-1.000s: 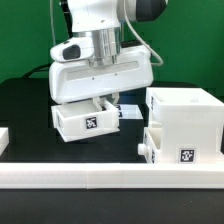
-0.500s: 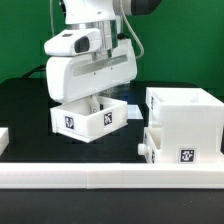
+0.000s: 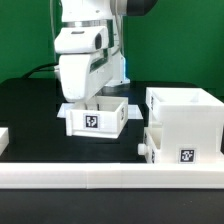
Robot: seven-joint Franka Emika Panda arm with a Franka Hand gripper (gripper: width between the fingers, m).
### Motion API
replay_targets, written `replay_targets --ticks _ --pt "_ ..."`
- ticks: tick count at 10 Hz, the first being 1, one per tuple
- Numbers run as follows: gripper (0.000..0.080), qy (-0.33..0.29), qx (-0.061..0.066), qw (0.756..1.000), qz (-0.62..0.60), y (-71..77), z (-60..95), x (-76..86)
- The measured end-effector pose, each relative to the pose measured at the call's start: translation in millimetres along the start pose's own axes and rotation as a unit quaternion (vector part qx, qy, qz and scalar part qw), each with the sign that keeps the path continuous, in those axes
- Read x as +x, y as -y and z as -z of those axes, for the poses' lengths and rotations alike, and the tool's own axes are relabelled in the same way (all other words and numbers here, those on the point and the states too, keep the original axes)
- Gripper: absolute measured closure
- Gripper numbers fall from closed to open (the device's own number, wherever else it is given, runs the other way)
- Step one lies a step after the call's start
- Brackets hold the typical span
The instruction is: Assemble drawer
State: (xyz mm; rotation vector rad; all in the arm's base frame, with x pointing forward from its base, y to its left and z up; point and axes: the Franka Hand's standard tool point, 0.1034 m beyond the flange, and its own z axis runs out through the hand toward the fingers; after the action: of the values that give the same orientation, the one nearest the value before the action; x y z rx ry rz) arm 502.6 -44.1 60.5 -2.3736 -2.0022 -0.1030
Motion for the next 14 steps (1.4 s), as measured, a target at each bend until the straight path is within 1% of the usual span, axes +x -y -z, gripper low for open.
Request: replay_targets --ticks 2,6,7,9,14 --pt "0.0755 0.008 0.002 0.997 0.072 -9.2 3.3 -0.3" --pt "0.0755 0.008 0.005 0.997 0.081 -7.5 0.7 -0.8" --pt "0.0755 0.007 0.005 0.996 0.085 -12.0 0.0 1.3" --pt "0.0755 0.008 0.003 0.995 0.098 -26.9 -1.3 9.1" --pt "0.0755 0.007 0.004 0.995 0.098 -27.1 -2.6 10.5"
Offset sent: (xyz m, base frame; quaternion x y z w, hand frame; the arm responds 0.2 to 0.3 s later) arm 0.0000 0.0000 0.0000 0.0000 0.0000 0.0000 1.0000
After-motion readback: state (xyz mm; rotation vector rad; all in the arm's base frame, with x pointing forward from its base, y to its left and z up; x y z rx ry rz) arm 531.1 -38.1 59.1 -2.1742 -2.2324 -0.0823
